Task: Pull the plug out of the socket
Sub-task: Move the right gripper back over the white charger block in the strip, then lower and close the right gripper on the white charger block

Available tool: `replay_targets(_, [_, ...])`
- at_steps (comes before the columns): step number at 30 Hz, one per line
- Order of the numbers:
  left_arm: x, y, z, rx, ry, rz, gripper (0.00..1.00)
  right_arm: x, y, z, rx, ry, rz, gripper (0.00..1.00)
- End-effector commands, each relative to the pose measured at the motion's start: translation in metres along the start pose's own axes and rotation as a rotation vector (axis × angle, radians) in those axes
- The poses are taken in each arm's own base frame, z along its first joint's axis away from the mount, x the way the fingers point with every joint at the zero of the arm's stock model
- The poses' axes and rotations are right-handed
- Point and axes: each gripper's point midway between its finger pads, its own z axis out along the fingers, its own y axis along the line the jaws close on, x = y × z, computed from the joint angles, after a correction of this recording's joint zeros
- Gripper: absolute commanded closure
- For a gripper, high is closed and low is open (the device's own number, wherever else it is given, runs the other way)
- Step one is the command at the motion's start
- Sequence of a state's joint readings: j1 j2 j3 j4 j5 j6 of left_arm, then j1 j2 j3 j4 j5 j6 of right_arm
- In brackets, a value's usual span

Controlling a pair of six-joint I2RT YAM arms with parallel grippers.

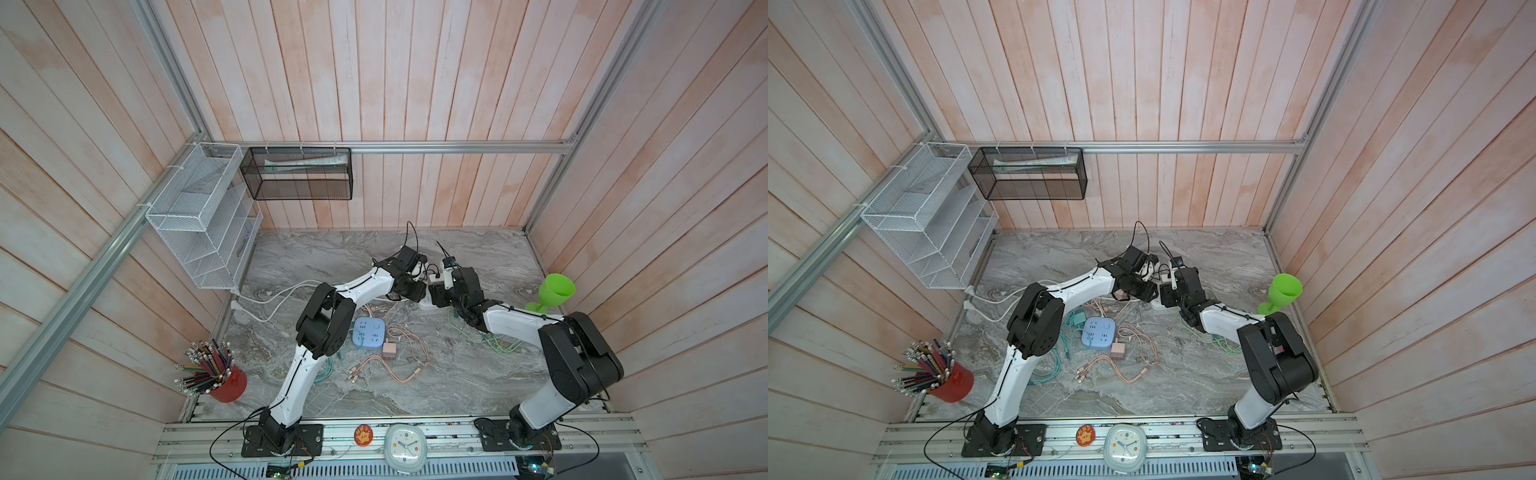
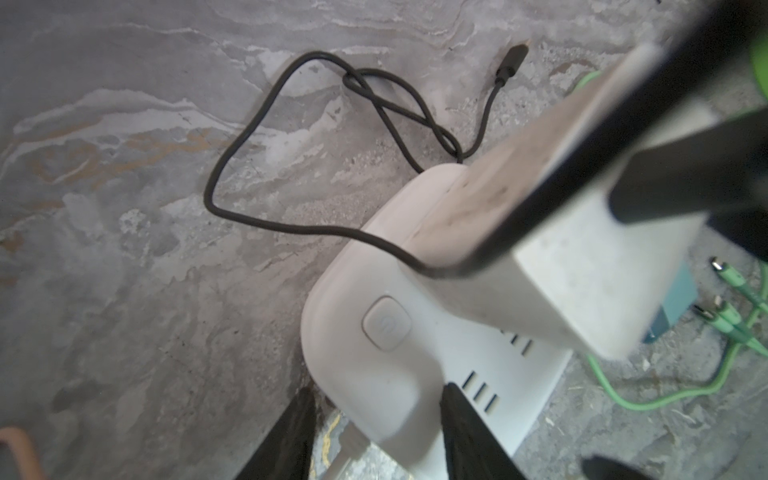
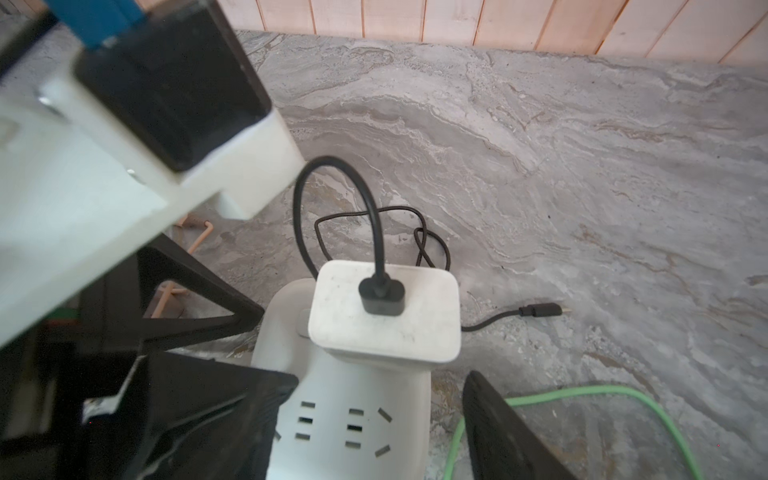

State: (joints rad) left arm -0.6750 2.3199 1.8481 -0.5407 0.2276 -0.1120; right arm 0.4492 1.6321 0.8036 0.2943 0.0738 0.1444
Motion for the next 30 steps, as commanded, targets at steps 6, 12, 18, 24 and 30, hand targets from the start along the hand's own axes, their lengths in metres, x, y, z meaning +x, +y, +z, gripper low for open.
replay_targets(6, [0.090, 0.025, 0.036, -0.087, 0.273, -0.019, 0.49, -0.010, 0.004, 0.010, -0.006, -0.023, -0.046, 0.39])
replay_targets(12, [0.090, 0.025, 0.036, -0.089, 0.273, -0.018, 0.49, -0.013, 0.006, 0.017, -0.012, -0.023, -0.054, 0.40])
replay_targets(18, [0.092, 0.025, 0.036, -0.088, 0.276, -0.018, 0.49, -0.014, 0.004, 0.024, 0.004, -0.012, -0.060, 0.44])
replay_targets(24, [0.091, 0.025, 0.036, -0.089, 0.274, -0.019, 0.49, -0.017, 0.003, 0.026, 0.008, -0.018, -0.045, 0.45])
replay_targets(30, [0.092, 0.025, 0.036, -0.089, 0.276, -0.019, 0.49, -0.015, 0.000, 0.029, 0.033, -0.012, -0.065, 0.31])
